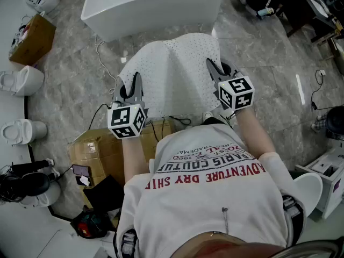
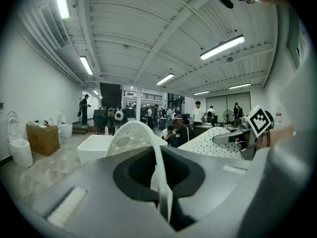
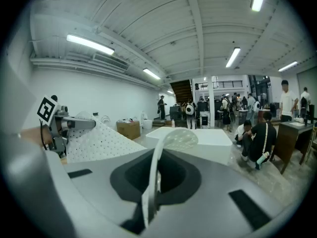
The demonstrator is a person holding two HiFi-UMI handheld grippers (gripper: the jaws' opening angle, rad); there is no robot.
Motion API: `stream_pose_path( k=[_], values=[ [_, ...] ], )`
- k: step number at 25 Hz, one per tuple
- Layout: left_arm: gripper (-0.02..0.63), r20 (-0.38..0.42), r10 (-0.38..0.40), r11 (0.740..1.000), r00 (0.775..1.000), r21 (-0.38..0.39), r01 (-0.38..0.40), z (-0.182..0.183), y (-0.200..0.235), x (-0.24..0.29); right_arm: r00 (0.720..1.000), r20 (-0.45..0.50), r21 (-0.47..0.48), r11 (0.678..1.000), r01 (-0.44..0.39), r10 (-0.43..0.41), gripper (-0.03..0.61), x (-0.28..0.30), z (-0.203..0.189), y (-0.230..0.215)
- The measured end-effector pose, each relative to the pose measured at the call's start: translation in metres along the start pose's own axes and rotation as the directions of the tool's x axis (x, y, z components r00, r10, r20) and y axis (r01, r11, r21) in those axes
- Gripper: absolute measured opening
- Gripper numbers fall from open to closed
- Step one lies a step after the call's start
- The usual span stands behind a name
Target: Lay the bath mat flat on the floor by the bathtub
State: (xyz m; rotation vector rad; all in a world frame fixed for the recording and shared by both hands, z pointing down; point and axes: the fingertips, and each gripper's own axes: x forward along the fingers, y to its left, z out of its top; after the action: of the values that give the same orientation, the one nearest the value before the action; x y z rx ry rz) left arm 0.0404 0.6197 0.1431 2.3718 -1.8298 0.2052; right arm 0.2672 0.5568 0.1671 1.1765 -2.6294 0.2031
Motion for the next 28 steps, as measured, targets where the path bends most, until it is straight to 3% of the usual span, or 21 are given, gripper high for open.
stream_pose_path(
  k=[16,28],
  values=[
    [0.018,0.013,0.019,0.999,1.000,-0.051,-0.018,-0.009,0.020,-0.004,0.999,-0.029,-0.001,1.000,-0.030,0.030,0.015,0.023,-0.006,0.016],
    [0.018,-0.071,0.123,0.985,0.990,-0.117,-0.131,-0.027,0.068,0.057,0.983,-0.109,0.051,0.989,-0.141,0.146,0.015,0.118,-0.016,-0.025]
  ],
)
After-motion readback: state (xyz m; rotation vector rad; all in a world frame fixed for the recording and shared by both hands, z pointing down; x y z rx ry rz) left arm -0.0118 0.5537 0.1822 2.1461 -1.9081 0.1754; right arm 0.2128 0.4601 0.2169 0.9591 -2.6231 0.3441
